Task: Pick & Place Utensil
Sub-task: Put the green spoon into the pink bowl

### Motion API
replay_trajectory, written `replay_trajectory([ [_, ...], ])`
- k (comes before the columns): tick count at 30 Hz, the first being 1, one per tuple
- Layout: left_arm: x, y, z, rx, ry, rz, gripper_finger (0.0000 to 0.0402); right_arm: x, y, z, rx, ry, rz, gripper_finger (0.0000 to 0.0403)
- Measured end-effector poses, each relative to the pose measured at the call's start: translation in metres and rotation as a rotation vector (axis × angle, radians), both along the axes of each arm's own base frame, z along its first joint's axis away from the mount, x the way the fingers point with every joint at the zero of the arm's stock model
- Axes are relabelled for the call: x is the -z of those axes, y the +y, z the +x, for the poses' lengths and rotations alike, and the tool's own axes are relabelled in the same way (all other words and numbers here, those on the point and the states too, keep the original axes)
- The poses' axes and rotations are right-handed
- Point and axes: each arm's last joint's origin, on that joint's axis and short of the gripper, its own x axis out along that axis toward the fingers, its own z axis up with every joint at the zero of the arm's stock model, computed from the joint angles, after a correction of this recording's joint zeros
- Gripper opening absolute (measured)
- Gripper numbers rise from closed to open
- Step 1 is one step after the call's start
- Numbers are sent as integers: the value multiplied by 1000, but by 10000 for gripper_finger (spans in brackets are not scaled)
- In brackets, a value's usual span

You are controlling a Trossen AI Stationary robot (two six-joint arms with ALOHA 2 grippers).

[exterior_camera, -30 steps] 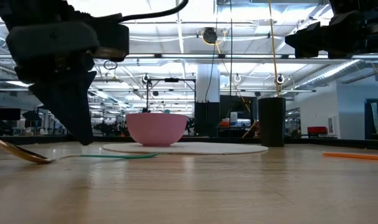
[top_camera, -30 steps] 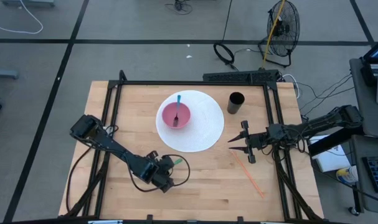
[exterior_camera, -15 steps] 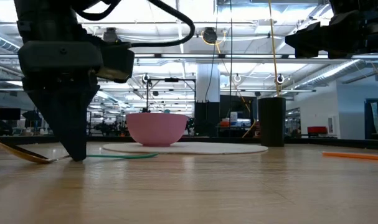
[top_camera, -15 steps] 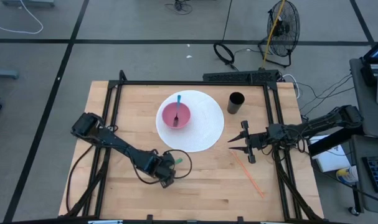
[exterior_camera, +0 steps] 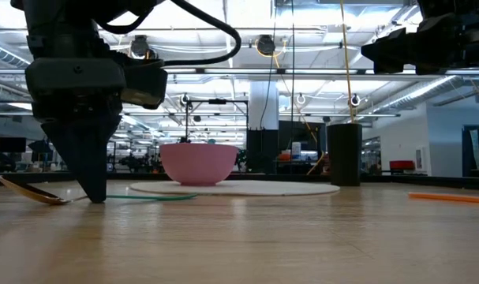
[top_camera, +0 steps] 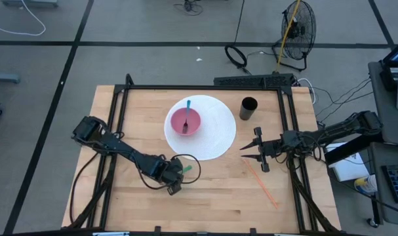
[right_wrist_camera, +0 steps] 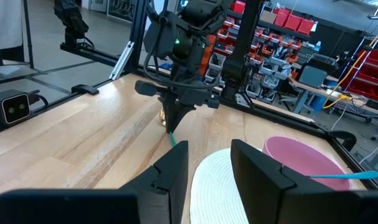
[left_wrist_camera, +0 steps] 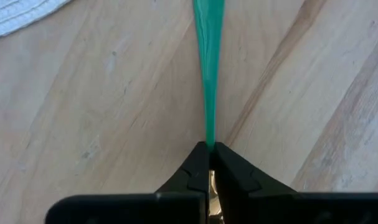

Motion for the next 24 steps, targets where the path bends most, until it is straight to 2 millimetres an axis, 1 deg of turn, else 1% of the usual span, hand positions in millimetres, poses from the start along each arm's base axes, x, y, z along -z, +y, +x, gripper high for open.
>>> replay_trajectory([
  [12,-1,-2,-1,2,-26,40,4,0,0,0,0,0,0,116],
  [24,-27,-10,-9,-4,-164,105,1,0,0,0,0,1,0,116],
])
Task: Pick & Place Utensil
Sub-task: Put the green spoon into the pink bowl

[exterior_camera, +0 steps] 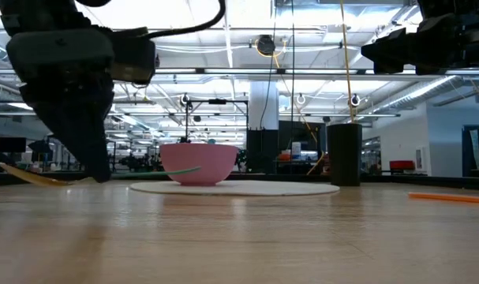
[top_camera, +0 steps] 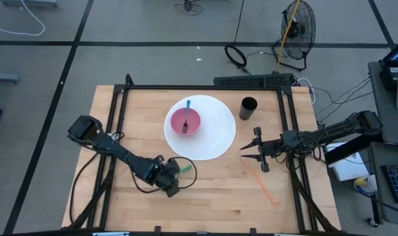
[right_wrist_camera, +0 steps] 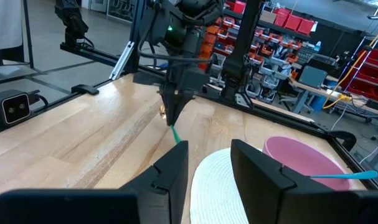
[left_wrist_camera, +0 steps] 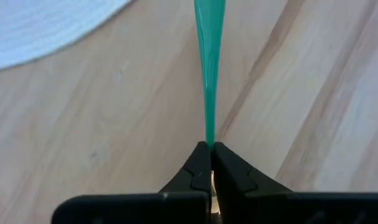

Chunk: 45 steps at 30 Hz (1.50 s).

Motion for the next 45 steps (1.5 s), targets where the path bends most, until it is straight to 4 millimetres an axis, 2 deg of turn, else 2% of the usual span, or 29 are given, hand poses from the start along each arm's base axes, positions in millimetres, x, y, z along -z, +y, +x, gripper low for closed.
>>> replay_trajectory([
  [15,-14,3,2,-75,-182,213,0,0,0,0,0,0,0,116],
  [28,-45,13,2,-190,-449,535,0,0,0,0,0,0,0,116],
  [37,-58,36,9,-320,-516,696,0,0,0,0,0,0,0,116],
  [45,-61,64,24,-379,-500,714,1,0,0,0,0,0,0,116],
])
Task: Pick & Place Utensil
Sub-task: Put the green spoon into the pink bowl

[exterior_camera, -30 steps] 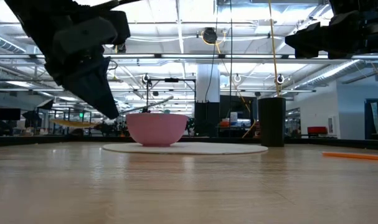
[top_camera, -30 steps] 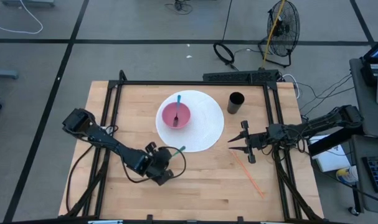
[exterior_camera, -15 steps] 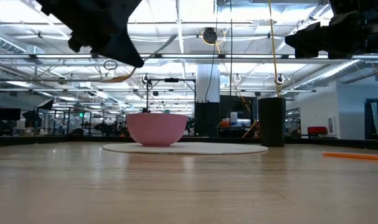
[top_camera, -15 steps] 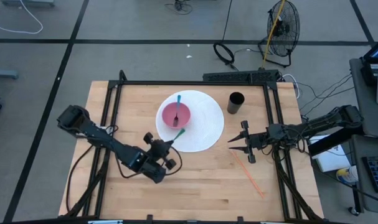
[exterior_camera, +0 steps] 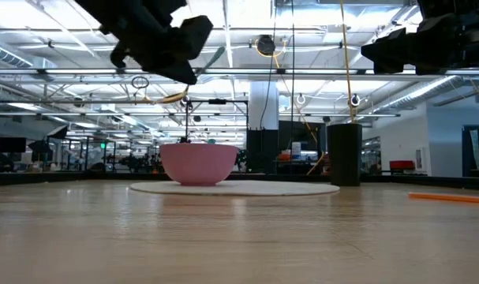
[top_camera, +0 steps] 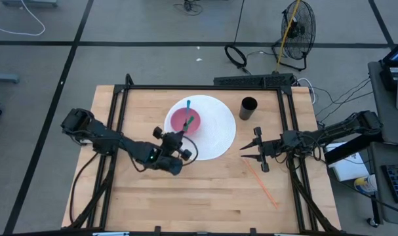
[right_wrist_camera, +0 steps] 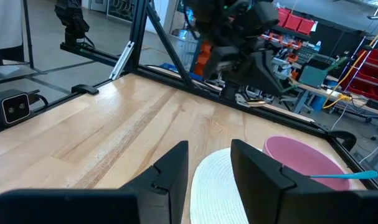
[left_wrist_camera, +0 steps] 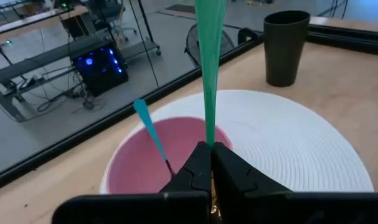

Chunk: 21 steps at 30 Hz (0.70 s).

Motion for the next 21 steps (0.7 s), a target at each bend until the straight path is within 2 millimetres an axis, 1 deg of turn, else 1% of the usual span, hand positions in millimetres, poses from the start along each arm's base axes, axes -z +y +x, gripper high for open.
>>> replay_trajectory([
  [10,-16,27,27,115,-20,4,1,0,0,0,0,1,-1,116],
  [14,-18,42,31,101,-10,22,1,1,0,0,0,10,-3,116],
  [18,-17,60,33,86,-1,0,1,1,0,0,-1,10,-15,116],
  [21,-10,77,32,56,11,-13,1,2,0,0,-1,15,-18,116],
])
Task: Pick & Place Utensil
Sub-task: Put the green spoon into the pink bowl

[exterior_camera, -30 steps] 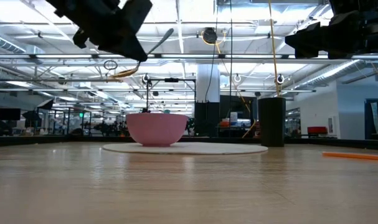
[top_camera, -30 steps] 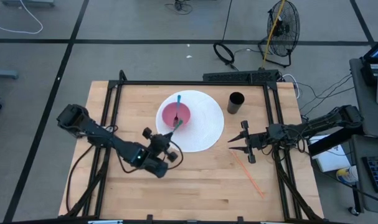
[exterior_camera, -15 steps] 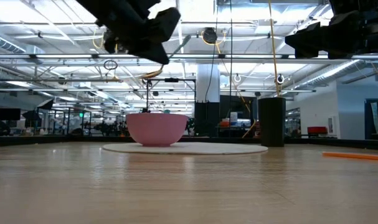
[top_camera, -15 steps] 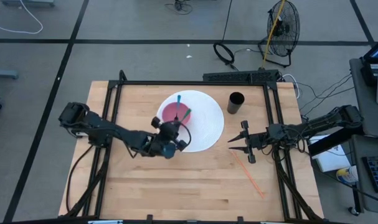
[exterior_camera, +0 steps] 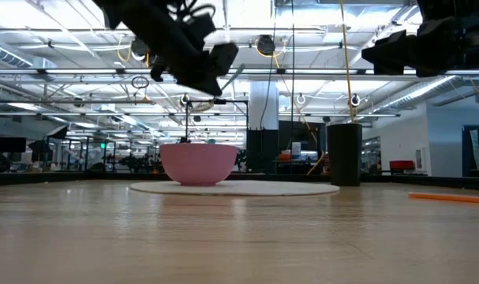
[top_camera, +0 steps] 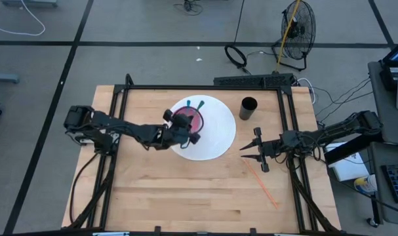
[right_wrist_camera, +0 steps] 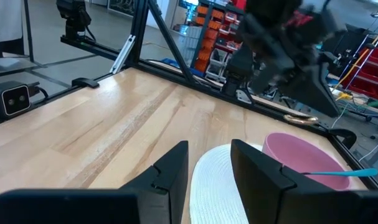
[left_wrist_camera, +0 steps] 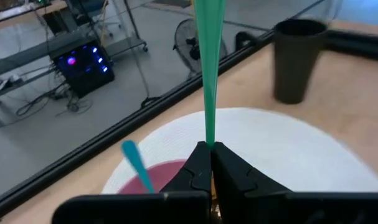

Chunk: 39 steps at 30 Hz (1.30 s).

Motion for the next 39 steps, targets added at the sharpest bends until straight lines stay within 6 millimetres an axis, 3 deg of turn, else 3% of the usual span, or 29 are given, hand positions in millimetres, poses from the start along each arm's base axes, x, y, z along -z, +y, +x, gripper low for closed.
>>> replay_trajectory([
  [16,28,64,-62,-16,-247,-106,1,0,0,0,0,-2,-8,116],
  [26,42,77,-55,-18,-328,-167,1,-1,0,0,0,-10,-6,116],
  [39,79,78,-44,-152,-406,-286,1,0,0,0,0,-5,-7,116],
])
